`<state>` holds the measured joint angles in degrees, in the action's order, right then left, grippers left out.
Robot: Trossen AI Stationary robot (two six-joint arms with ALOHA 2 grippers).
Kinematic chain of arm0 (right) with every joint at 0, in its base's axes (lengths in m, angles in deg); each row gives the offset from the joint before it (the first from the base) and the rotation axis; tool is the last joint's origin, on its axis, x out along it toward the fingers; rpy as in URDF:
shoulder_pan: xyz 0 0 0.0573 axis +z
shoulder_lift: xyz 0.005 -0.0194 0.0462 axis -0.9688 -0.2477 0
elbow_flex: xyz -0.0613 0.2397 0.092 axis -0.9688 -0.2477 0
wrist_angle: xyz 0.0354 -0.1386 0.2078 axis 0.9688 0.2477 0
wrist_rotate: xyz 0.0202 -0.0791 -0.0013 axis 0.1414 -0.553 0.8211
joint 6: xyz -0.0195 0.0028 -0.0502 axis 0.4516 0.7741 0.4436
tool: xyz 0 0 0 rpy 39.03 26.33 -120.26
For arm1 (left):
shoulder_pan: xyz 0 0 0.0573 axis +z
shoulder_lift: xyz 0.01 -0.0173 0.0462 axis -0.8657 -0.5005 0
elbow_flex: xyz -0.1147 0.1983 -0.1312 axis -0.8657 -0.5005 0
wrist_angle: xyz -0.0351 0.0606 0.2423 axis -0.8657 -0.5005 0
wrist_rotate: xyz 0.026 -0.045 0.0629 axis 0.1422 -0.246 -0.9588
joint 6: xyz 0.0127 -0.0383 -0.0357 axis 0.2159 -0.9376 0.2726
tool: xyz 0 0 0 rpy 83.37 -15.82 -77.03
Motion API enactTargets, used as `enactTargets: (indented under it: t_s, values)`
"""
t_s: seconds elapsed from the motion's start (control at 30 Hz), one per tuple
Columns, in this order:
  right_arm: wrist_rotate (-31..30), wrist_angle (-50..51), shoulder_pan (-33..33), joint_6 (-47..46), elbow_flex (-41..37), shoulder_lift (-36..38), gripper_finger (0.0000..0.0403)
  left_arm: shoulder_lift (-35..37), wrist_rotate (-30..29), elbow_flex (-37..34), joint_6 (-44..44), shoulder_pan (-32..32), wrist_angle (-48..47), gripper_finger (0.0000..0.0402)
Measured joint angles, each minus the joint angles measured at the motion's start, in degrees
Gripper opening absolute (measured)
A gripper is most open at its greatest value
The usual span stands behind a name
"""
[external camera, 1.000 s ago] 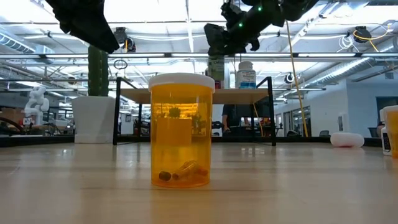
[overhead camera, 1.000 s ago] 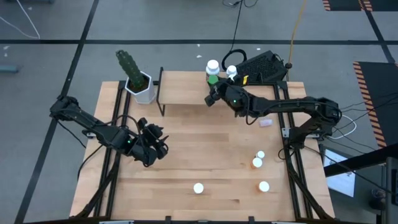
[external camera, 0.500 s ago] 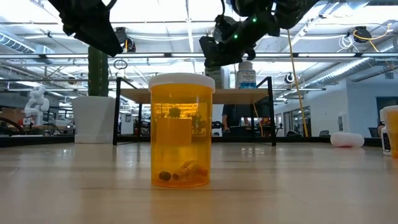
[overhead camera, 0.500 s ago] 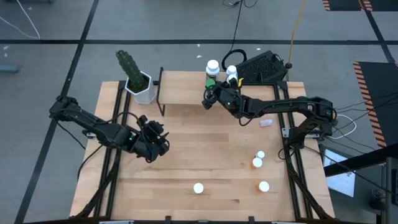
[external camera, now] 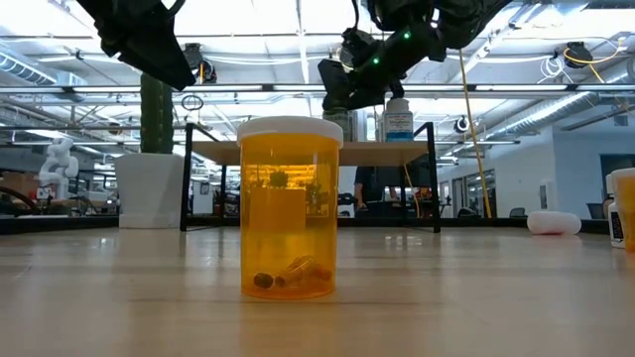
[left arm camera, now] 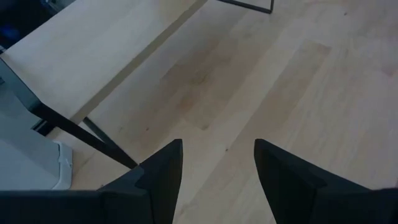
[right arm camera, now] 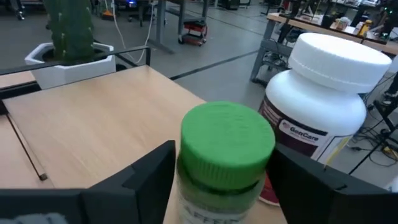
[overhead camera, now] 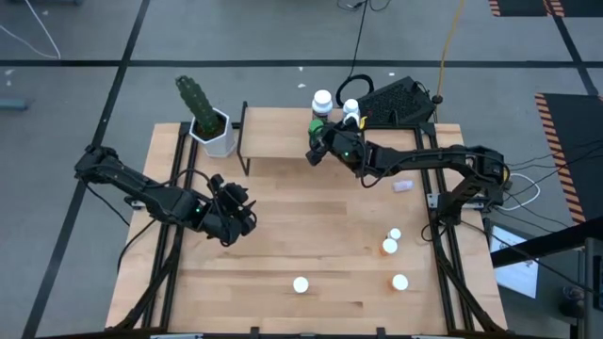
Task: Pick and place medicine bottles onto shelf by color
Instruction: Put the green pill bottle on the shelf
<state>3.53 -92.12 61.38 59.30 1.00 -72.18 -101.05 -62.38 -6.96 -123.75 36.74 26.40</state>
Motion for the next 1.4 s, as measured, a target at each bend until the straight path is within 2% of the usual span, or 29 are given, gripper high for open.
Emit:
enactTargets:
  t_s: [0.23, 0.47, 0.63, 0.77, 0.87, 0.97, 1.17, 1.4]
  values:
    - [-0.3, -0.34, 0.0, 1.12, 0.02, 0.07, 0.0268, 0.0, -0.01, 0.0, -0.02, 0.0, 0.0, 0.02]
    - [-0.68, -0.87, 1.59, 4.71, 0.0, 2.34, 0.0269, 0.0, 0.0, 0.0, -0.02, 0.0, 0.0, 0.02]
    - [-3.66, -1.0, 3.92, 9.01, 0.0, 4.88, 0.0269, 0.0, 0.0, 0.01, -0.04, 0.0, 0.0, 0.02]
    - [-1.33, -1.28, 6.39, 15.91, 0.0, 5.19, 0.0269, 0.0, 0.0, 0.0, -0.04, 0.0, 0.0, 0.02]
    - [4.16, -1.32, 8.13, 21.15, 0.0, 4.62, 0.0269, 0.0, 0.0, 0.0, -0.07, 0.0, 0.0, 0.02]
    - [7.16, -1.68, 9.35, 22.49, 0.0, 3.29, 0.026, 0.0, 0.0, 0.01, -0.07, 0.0, 0.01, 0.02]
    - [7.02, -3.36, 9.12, 24.32, 0.0, -1.08, 0.022, 0.0, 0.0, 0.02, -0.11, 0.07, 0.13, 0.02]
    - [0.84, -3.05, 7.26, 24.19, -0.02, -2.95, 0.0171, 0.0, 0.0, 0.02, -0.14, 0.07, 0.11, 0.02]
